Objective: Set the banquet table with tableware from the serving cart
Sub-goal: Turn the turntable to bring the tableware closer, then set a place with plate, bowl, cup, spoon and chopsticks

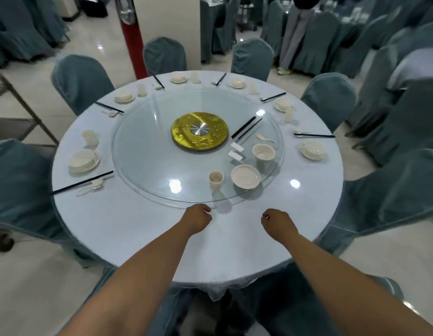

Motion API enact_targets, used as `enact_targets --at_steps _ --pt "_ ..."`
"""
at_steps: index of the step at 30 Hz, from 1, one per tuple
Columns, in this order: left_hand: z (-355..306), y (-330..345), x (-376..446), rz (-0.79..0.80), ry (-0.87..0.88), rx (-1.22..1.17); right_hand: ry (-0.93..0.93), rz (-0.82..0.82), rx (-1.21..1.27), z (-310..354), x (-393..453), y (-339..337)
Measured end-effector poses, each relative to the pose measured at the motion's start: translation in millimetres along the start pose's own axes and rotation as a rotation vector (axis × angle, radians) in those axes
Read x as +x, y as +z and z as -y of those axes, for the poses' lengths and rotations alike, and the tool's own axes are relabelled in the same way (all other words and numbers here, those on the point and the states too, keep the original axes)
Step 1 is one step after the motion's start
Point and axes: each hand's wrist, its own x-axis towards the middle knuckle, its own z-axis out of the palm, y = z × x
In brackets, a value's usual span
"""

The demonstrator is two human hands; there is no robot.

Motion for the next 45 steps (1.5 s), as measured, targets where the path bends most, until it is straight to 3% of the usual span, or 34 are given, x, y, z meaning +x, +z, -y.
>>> enact_targets --at_steps 6,16,29,35,45 --pt "-17 -9 43 0.015 0.045 0.085 0.059 0.004 0.028 -3 35 8" --pt "-58 -49 139 -0.101 0.032 0.249 -0.027 0.027 0.028 21 145 -19" --pt "-77 -8 221 0.161 -0.014 0.597 0.082 0.062 0.032 23 201 -28" --pt "-74 -7 230 0.122 0.155 0.775 0.111 0.064 0.010 21 201 -25" --pt "-71 -24 220 0.030 0.073 0.645 0.077 0.027 0.032 37 186 -20"
